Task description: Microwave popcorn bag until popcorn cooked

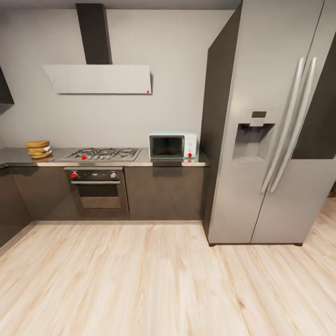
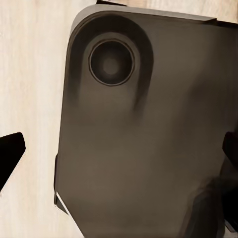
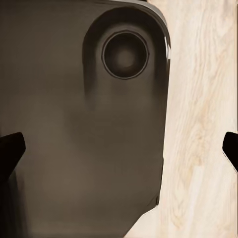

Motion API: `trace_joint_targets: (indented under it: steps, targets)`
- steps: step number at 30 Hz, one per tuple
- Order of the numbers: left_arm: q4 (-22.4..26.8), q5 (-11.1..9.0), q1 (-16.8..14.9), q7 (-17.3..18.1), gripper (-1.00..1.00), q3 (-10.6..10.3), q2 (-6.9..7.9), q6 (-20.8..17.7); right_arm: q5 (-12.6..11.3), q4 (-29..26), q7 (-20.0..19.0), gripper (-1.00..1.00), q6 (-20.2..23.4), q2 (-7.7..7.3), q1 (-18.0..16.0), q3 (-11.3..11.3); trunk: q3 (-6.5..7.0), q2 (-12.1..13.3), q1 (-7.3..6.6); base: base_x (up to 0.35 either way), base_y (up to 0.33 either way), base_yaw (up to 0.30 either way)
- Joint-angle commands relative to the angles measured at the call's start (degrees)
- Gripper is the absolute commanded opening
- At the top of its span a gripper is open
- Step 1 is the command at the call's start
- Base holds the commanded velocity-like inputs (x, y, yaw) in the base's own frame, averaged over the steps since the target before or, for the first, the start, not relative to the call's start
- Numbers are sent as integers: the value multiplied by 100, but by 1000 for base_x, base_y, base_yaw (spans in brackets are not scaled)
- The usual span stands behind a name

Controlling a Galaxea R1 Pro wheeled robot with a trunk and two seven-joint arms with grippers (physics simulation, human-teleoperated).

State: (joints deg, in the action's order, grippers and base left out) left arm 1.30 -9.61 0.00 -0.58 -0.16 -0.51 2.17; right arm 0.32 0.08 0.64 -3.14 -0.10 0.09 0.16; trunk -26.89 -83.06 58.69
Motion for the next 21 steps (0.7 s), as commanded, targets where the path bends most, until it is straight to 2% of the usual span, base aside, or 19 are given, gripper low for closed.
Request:
trace_joint_targets:
  steps: [1,11,21]
  targets:
    - [2,-44,0,-5,100,-8,-1,4,3,1,7,100,-20,1,-1,2,-4,-2,4,335,0,0]
    - [2,-49,0,-4,100,-10,-1,-28,3,1,7,100,-20,2,0,2,-4,-2,4,334,33,0]
    - [2,-51,0,-4,100,-10,-1,-37,3,1,7,100,-20,-7,0,2,-4,-2,4,328,149,0]
